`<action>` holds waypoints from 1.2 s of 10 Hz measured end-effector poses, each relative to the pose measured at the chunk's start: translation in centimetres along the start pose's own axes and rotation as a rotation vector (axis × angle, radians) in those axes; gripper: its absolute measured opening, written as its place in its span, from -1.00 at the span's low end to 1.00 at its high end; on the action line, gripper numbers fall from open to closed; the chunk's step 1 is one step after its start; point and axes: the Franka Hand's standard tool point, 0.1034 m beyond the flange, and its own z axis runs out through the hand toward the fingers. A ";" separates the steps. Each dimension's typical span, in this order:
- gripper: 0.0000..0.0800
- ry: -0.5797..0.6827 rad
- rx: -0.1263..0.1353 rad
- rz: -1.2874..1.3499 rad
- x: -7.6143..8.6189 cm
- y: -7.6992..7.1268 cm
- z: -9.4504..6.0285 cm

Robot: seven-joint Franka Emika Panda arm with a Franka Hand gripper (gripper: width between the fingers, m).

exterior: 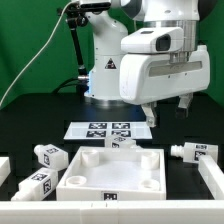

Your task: Assemble one leg

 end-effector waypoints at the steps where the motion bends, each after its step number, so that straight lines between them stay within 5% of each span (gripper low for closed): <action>1: 0.62 0.000 0.000 0.000 0.0 0.0 0.0; 5: 0.62 -0.001 0.002 -0.001 0.0 0.0 0.1; 8: 0.62 0.023 -0.028 -0.264 -1.5 2.2 0.9; 12: 0.62 -0.012 -0.018 -0.383 -1.1 2.9 1.2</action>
Offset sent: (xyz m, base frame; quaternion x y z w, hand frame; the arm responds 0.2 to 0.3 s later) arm 0.0000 0.0000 0.0000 0.0000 0.0000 0.0000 1.0000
